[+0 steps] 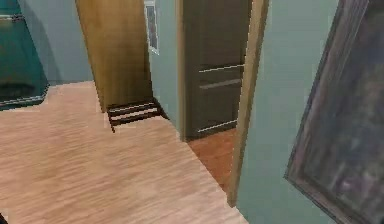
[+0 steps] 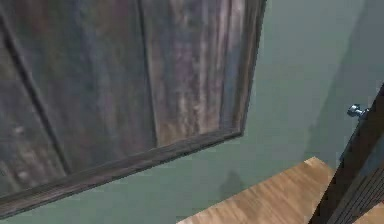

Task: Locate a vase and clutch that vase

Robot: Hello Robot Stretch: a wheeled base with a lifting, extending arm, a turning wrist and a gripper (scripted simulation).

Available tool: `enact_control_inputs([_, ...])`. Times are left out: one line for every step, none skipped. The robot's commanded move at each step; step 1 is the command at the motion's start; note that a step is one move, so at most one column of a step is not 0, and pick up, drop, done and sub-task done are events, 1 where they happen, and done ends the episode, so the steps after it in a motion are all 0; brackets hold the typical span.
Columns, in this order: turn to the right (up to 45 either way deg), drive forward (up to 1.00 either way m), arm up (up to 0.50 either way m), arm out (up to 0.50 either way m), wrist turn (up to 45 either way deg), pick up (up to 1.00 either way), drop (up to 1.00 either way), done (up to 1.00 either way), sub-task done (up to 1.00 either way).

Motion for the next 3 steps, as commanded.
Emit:
enact_control_inputs([45.0, 0.00, 0.00, 0.00, 0.0, 0.00, 0.00, 0.00, 0.00])
enact_control_inputs([3.0, 0.00, 0.00, 0.00, 0.0, 0.00, 0.00, 0.00, 0.00])
enact_control_inputs([0.0, 0.05, 0.00, 0.00, 0.0, 0.00, 0.00, 0.00, 0.00])
